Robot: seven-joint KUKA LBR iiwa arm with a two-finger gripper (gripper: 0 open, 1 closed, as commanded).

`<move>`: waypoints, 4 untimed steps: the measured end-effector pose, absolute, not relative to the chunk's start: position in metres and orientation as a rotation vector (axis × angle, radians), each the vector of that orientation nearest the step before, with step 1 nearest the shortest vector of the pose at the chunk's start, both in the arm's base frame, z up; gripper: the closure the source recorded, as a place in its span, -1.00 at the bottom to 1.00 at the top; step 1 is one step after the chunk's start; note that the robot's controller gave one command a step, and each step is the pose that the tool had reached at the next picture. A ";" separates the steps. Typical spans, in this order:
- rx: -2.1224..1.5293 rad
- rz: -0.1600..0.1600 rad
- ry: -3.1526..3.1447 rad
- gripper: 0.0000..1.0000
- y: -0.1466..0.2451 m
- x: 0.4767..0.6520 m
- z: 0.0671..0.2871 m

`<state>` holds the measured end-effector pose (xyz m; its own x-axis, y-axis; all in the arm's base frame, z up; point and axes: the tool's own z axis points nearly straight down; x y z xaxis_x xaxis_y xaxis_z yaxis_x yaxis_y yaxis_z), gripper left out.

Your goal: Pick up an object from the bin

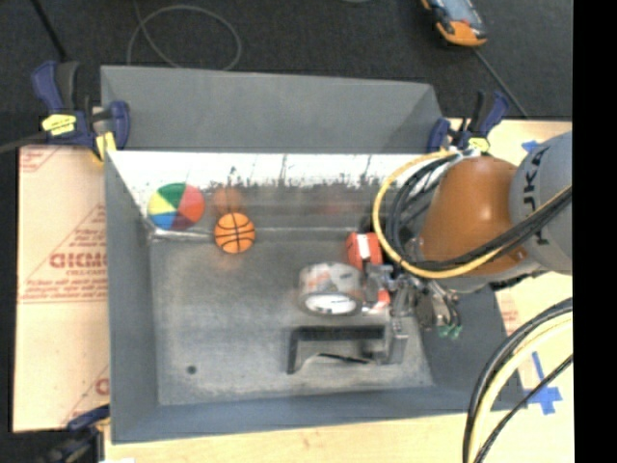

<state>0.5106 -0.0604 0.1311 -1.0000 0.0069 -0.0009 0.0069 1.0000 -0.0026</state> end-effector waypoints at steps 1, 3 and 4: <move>0.006 -0.002 3.139 -1.00 -0.059 0.511 0.134; -0.228 -0.001 3.135 -1.00 -0.033 0.494 0.112; -0.132 0.000 3.135 -1.00 -0.030 0.495 0.138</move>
Offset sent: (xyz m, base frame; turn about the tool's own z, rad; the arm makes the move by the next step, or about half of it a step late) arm -0.0321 0.0315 -0.0611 -0.1051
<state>0.4952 -0.0296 0.1376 -0.9965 -0.0838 -0.0042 -0.0838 0.9965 -0.0001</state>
